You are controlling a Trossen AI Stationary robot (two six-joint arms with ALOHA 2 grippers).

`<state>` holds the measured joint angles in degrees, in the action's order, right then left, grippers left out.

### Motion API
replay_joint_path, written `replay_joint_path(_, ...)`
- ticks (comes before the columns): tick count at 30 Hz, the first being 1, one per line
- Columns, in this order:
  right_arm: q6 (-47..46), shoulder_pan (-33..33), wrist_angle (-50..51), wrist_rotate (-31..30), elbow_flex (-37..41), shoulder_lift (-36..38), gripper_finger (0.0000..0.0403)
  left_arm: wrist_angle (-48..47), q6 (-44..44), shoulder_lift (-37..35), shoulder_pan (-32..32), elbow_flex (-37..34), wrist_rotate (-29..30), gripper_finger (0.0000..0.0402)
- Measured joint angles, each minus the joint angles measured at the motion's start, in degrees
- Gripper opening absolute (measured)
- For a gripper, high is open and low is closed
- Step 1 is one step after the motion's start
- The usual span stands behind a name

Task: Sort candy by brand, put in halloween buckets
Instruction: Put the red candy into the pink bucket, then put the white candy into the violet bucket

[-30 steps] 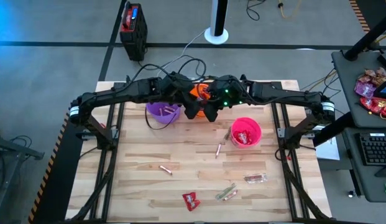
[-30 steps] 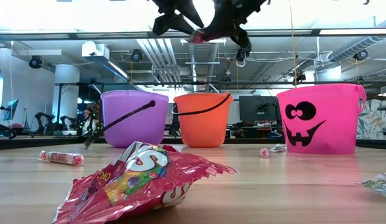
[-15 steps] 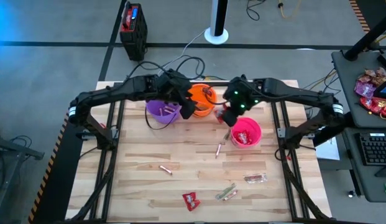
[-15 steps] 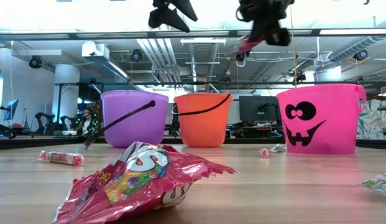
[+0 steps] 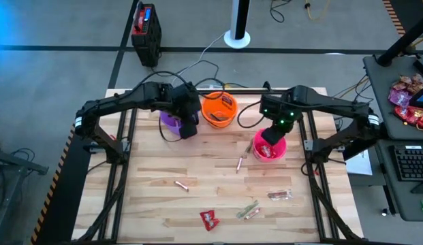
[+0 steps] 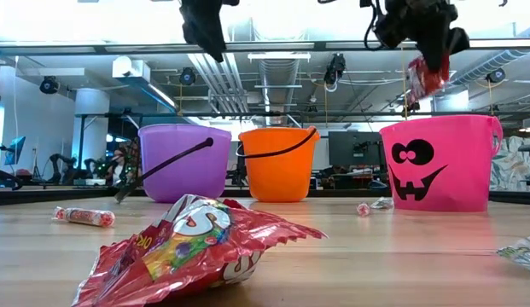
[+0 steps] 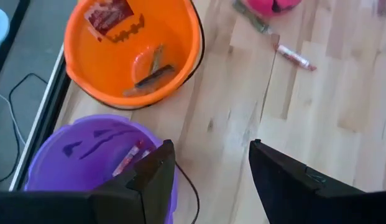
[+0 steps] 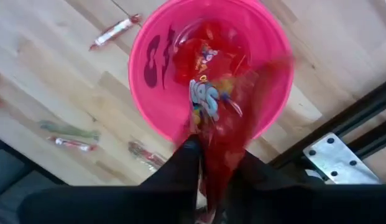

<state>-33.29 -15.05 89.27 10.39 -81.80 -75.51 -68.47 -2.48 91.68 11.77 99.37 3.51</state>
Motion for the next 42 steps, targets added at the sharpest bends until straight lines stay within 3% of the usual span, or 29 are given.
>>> replay_joint_path(8, 1.4, 0.0, 0.2, -1.6, 1.6, -3.0, 0.0113, -0.4, -1.4, -0.2, -1.3, -0.5, 0.0, 0.0189)
replay_joint_path(15, 6.0, 1.0, -7.4, -2.0, 1.2, -1.3, 0.0131, 1.9, -1.5, -4.0, -4.0, -3.9, -0.1, 0.0189)
replay_joint_path(22, 28.1, 9.7, -22.3, 2.2, -0.4, -2.3, 0.0119, 16.1, -3.2, -14.2, -5.2, -16.2, -0.1, 0.0189)
replay_joint_path(29, 46.7, 18.3, -27.5, -5.8, -0.4, -9.3, 0.0134, 28.7, -11.7, -22.8, -5.4, -27.2, 0.0, 0.0189)
replay_joint_path(32, 51.5, 19.4, -27.7, -6.0, -0.4, -13.8, 0.0142, 33.5, -13.0, -25.0, -5.5, -30.4, 0.0, 0.0189)
replay_joint_path(42, 60.5, 20.2, -30.8, -6.0, -0.4, -28.8, 0.0132, 42.4, -13.7, -27.6, -5.5, -32.5, 0.7, 0.0189)
